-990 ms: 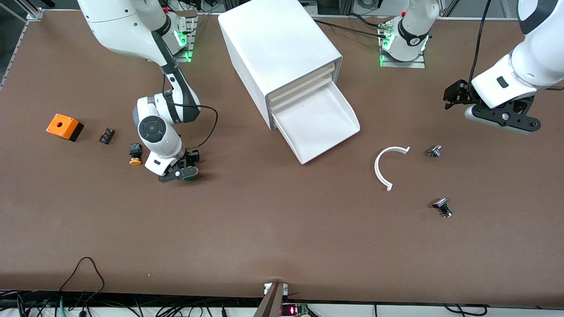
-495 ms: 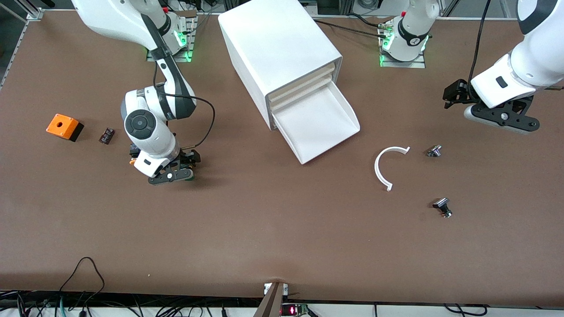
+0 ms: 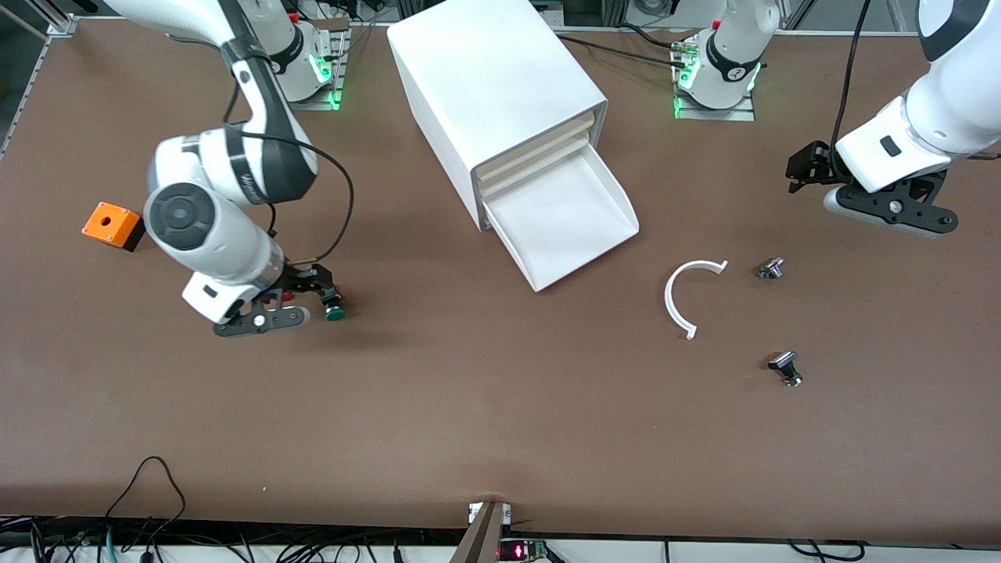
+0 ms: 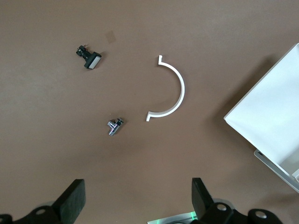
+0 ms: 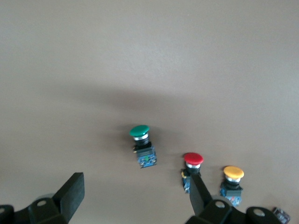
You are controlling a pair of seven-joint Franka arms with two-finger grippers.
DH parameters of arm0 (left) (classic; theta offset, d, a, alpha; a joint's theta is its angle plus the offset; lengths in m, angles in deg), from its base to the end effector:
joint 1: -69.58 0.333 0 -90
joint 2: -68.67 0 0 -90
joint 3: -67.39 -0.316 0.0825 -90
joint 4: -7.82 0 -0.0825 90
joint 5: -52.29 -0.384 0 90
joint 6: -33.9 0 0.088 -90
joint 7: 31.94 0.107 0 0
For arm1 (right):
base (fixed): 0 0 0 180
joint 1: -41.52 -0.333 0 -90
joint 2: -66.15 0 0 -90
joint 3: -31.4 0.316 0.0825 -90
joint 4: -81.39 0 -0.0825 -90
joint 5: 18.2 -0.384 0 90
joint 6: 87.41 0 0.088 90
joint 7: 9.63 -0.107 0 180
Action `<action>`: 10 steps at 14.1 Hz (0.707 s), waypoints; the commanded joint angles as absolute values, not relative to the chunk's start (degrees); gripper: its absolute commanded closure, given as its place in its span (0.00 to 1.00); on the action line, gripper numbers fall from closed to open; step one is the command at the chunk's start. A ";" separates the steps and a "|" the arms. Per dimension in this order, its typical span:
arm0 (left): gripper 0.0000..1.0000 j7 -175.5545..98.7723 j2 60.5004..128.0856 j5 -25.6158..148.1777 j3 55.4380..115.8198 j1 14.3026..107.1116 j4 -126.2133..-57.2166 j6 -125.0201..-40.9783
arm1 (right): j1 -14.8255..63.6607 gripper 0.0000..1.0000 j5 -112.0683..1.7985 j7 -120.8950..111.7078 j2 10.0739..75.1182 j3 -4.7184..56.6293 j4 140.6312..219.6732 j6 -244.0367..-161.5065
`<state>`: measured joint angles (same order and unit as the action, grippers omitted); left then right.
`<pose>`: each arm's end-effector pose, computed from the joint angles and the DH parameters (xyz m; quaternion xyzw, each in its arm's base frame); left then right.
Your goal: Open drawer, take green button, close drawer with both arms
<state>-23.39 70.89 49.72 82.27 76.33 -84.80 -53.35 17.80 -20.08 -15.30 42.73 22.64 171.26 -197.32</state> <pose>0.5525 -0.0713 0.5785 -0.9871 0.1453 0.0656 0.0172 0.6413 0.1868 0.4047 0.9963 0.0803 -0.0239 0.0198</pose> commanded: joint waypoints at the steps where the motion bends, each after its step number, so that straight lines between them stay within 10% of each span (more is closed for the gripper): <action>1: 0.00 -23.94 71.92 49.74 82.42 76.17 -82.62 -51.79 | 22.78 0.00 -21.98 -15.60 42.15 26.65 165.60 -191.23; 10: 0.00 -23.94 71.92 49.74 82.16 76.26 -82.62 -51.71 | 33.15 0.00 -21.28 -15.34 47.68 30.26 164.80 -183.93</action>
<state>-23.53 70.91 49.72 82.24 76.35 -84.76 -53.23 29.75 -21.16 -15.29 45.06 28.61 164.64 -186.27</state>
